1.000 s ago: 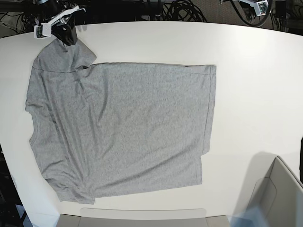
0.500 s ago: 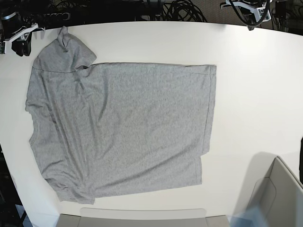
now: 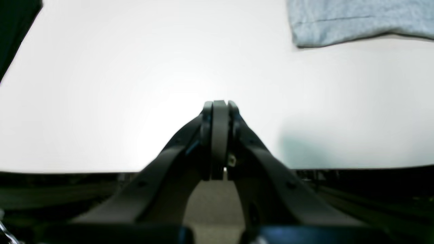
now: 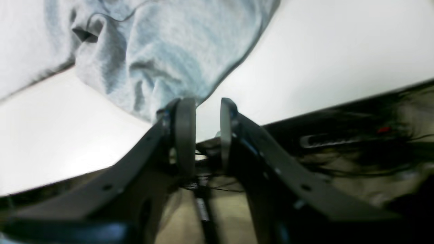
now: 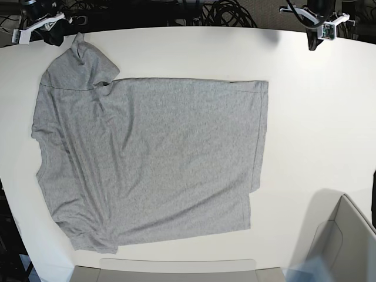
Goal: Fold the T-shirt properly
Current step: 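Move the right gripper down to the grey shirt's shoulder near the collar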
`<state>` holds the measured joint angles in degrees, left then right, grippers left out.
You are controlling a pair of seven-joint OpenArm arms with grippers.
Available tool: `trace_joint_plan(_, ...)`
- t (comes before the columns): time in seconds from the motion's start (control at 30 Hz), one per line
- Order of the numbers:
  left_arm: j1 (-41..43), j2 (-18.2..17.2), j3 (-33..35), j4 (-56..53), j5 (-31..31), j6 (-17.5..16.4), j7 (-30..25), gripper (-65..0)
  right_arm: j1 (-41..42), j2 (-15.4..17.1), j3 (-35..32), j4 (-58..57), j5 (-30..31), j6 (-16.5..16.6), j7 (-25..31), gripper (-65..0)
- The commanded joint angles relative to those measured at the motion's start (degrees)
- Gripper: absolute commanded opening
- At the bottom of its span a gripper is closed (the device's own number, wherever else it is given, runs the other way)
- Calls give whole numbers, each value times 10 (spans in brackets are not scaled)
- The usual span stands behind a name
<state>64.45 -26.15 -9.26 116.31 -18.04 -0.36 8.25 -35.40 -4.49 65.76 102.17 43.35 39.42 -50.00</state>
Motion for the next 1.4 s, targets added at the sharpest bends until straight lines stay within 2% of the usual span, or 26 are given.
trace_joint_plan(0.0, 8, -9, -3, 10, 2, 1, -13, -646, -7, 6, 7, 1, 26, 6, 14, -516)
trace_joint_plan(0.1, 3, -20, -2, 10, 2, 1, -13, -646, -13, 5, 7, -3, 63, 6, 14, -516)
trace_joint_plan(0.2, -1, -30, -1, 10, 2, 1, -13, -646, -11, 4, 7, -2, 75, 6, 14, -516)
trace_joint_plan(0.47, -4, -30, -1, 10, 2, 1, -13, -646, -1, -35, 45, 80, 74, 6, 14, -516)
trace_joint_plan(0.8, -20, -26, -1, 10, 2, 1, -10, -646, 10, -36, 49, 110, 77, 6, 13, -516)
trace_joint_plan(0.97, -21, -12, -1, 10, 2, 1, -12, -646, 16, -42, 49, 165, 74, 6, 15, -516)
trace_joint_plan(1.03, -27, -3, -1, 10, 2, 1, -13, -646, 28, -37, 49, 164, 59, 6, 34, -516)
trace_joint_plan(1.1, -44, 3, -1, 10, 2, 1, -13, -646, 38, -33, 30, 164, -25, 6, 75, -516)
trace_joint_plan(1.13, -47, 3, -1, 10, 2, 1, -13, -646, 40, -31, 12, 164, -84, -17, 97, -516)
trace_joint_plan(1.2, -51, 3, -1, 10, 2, 1, -12, -646, 42, -31, -44, 162, -242, -81, 158, -516)
trace_joint_plan(1.27, -51, 3, -3, 10, 2, 1, -12, -646, 43, -36, -102, 160, -388, -155, 216, -516)
trace_joint_plan(1.3, -52, 3, -3, 10, 2, 1, -13, -646, 38, -38, -131, 160, -434, -202, 237, -516)
trace_joint_plan(1.37, -52, 3, -1, 10, 2, 1, -13, -646, 19, -40, -186, 160, -498, -322, 256, -516)
